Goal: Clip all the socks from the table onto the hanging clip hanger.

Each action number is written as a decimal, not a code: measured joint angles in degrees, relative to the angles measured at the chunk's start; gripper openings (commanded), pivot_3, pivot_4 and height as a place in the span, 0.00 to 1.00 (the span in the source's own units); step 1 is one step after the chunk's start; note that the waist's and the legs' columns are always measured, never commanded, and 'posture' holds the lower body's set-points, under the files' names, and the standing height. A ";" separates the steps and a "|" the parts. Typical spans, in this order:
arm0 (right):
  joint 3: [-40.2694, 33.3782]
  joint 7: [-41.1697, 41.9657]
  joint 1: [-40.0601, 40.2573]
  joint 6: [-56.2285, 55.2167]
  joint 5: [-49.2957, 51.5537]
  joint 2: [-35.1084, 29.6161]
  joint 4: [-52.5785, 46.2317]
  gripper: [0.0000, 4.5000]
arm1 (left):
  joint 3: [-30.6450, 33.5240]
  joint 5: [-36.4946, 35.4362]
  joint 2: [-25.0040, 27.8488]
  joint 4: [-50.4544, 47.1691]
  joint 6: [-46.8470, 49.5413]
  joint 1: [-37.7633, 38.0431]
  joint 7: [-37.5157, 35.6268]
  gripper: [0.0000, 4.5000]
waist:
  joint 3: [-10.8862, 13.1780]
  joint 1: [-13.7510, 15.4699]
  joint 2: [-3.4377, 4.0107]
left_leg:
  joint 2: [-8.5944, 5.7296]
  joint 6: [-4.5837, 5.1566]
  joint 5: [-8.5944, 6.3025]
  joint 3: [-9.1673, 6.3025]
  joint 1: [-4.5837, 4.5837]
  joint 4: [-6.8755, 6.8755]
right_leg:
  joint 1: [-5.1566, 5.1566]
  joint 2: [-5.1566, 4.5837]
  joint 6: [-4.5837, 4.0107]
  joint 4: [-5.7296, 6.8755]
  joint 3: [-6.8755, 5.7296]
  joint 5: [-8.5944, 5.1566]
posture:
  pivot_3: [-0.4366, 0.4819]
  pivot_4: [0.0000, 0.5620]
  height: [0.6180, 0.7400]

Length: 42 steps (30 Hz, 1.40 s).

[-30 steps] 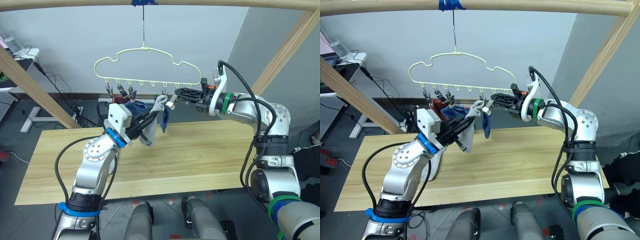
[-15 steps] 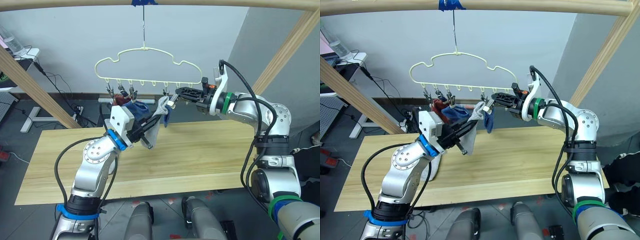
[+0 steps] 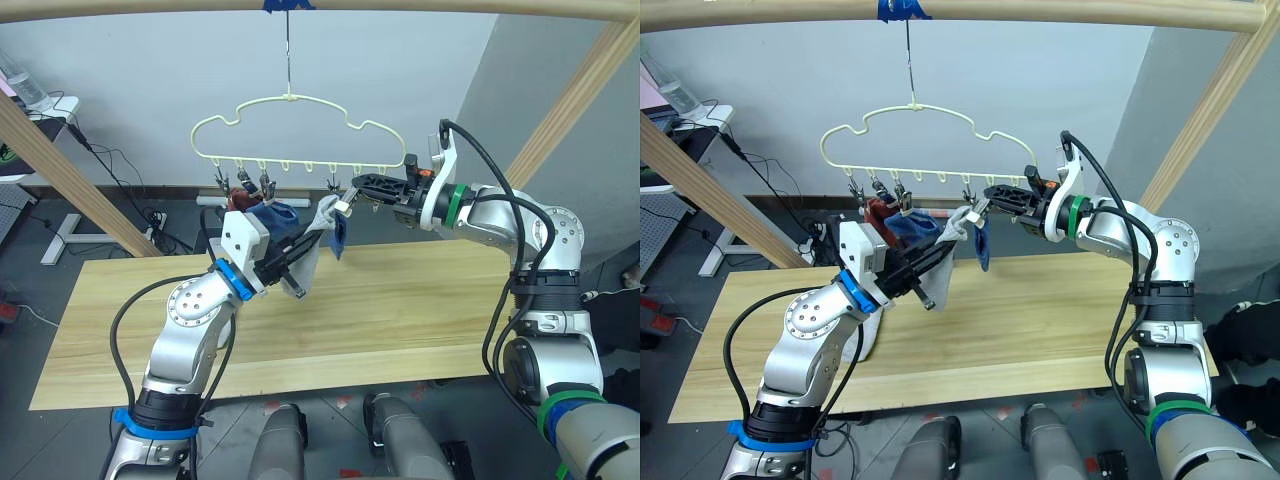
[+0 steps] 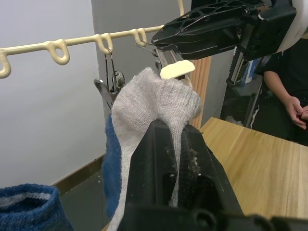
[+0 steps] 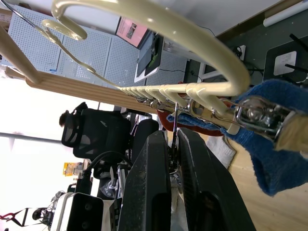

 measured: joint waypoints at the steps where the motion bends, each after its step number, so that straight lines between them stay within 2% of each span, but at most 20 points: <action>1: 0.00 0.00 0.00 0.00 0.00 0.00 0.00 0.04 | -0.06 0.02 0.00 0.00 -0.02 0.00 -0.01 0.00 | 0.00 0.00 0.00 | 0.00 0.00 0.00 0.00 0.00 0.00 | 0.00 0.00 0.00 0.00 0.00 0.00 | 0.47 0.46 1.00; 26: 1.15 -0.01 0.00 -0.62 -0.13 1.19 -0.13 0.04 | -1.49 1.09 -0.37 0.20 -0.61 -0.31 -0.21 0.00 | 0.00 -0.01 0.00 | 0.00 0.00 0.00 0.00 0.00 0.00 | 0.00 0.00 0.00 0.01 0.00 0.00 | 0.48 0.45 1.00; 42: 2.23 3.90 0.01 0.79 -5.66 0.04 -1.32 0.04 | -1.49 1.71 -0.11 0.21 -1.55 -0.33 -0.09 0.00 | 0.00 0.01 0.00 | 0.00 0.00 0.00 0.01 0.01 0.01 | 0.00 0.00 0.00 0.02 0.01 0.00 | 0.48 0.43 1.00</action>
